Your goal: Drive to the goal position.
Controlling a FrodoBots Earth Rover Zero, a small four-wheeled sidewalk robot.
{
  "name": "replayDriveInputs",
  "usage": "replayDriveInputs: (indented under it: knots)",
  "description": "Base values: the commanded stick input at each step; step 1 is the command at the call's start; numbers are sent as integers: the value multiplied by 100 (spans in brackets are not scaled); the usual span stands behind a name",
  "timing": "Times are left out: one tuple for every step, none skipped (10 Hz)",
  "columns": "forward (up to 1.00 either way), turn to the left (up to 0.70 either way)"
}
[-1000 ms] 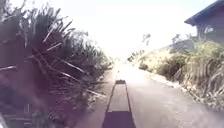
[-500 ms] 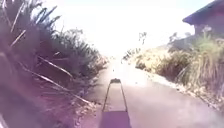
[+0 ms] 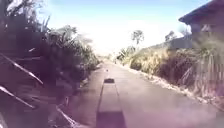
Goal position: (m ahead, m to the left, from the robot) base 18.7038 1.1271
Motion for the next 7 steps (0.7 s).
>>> replayDriveInputs:
  knots:
    - [85,0]
    - [85,0]
    - [85,0]
    - [85,0]
    - [85,0]
    - [85,0]
    - [85,0]
